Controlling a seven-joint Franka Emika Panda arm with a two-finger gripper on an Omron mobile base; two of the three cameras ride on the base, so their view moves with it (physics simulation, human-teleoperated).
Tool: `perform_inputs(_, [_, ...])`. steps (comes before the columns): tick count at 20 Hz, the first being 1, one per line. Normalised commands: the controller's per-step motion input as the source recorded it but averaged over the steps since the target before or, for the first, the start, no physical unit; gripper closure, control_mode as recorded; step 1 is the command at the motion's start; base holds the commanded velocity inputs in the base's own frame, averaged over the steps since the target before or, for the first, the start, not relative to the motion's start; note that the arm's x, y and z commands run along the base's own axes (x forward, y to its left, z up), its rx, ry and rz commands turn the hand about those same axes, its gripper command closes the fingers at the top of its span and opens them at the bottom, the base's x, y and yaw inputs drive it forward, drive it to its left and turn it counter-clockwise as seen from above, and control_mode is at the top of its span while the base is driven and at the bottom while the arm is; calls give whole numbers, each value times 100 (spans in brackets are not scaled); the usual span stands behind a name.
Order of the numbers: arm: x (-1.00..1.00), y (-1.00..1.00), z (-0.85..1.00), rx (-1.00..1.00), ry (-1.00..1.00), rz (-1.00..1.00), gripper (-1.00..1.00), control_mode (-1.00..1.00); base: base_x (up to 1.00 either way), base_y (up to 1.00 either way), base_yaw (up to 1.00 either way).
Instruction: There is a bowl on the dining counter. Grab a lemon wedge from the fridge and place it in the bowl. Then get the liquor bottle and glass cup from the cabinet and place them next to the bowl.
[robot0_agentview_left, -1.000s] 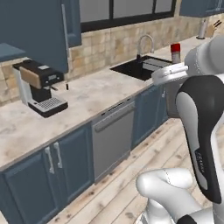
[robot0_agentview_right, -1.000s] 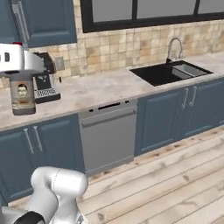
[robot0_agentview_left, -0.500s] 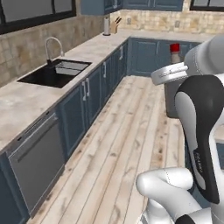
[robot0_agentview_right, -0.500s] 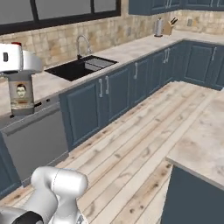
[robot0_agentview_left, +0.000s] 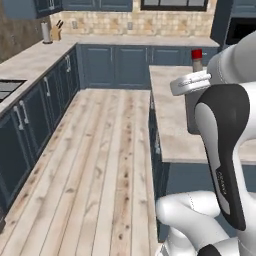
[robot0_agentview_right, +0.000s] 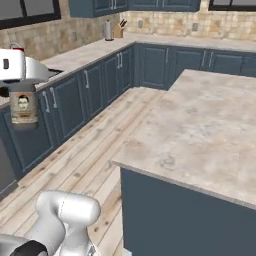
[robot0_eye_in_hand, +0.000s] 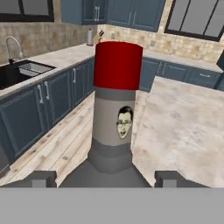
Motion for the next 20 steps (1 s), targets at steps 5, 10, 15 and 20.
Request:
perform_inputs(5, [0, 0, 0, 0, 0, 0, 100, 100, -7, -100, -26])
perform_inputs(10, [0, 0, 0, 0, 0, 0, 100, 100, 0, -100, -12])
perform_inputs(15, [0, 0, 0, 0, 0, 0, 100, 100, 0, -100, -5])
perform_inputs(20, [0, 0, 0, 0, 0, 0, 100, 100, 0, -100, -4])
